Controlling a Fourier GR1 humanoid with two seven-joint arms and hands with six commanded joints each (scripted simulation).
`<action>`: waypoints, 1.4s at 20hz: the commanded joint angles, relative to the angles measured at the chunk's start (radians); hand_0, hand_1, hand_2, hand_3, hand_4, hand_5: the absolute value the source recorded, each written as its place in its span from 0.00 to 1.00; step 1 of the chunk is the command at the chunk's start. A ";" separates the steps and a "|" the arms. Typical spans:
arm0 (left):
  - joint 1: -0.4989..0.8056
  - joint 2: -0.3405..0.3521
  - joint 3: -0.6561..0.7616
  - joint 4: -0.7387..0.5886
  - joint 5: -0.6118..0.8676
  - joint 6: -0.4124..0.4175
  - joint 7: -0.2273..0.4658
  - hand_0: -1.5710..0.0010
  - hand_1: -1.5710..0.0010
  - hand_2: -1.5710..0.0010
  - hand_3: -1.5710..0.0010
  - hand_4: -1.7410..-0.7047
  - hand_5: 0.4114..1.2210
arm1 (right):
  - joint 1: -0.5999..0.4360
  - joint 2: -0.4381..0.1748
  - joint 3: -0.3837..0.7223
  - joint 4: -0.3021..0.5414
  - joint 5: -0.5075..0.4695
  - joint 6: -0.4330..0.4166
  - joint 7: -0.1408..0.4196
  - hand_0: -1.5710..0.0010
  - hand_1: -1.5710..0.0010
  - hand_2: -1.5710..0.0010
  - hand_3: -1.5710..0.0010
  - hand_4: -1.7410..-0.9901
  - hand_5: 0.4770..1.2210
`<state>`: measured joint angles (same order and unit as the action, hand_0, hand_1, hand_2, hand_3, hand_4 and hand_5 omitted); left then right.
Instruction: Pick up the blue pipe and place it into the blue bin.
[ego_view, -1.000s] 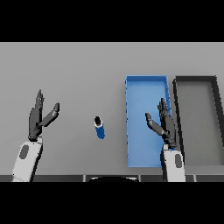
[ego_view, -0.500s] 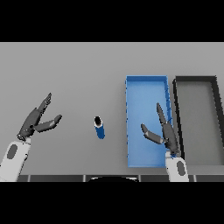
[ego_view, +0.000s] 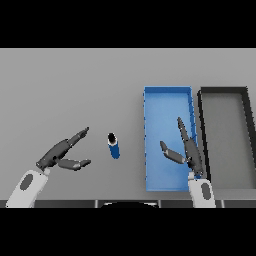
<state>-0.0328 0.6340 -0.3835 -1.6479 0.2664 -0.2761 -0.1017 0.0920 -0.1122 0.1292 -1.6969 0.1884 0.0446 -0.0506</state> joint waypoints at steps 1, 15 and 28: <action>0.007 -0.003 -0.013 -0.019 -0.012 0.003 -0.003 1.00 1.00 1.00 1.00 0.55 0.10 | 0.013 -0.004 -0.004 -0.004 -0.003 0.000 -0.013 1.00 1.00 1.00 1.00 0.71 0.18; -0.128 -0.285 -0.151 0.182 -0.160 0.055 0.055 1.00 1.00 1.00 1.00 0.55 0.07 | 0.037 0.016 0.010 -0.039 0.008 -0.012 0.012 1.00 1.00 1.00 1.00 0.71 0.18; -0.188 -0.449 -0.142 0.313 -0.133 0.080 -0.004 0.68 0.57 0.53 0.55 0.31 0.55 | 0.046 0.013 0.007 -0.058 -0.008 0.000 0.013 1.00 1.00 1.00 1.00 0.73 0.17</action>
<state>-0.2210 0.1845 -0.5258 -1.3346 0.1337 -0.1962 -0.1044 0.1378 -0.0987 0.1367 -1.7549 0.1800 0.0451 -0.0396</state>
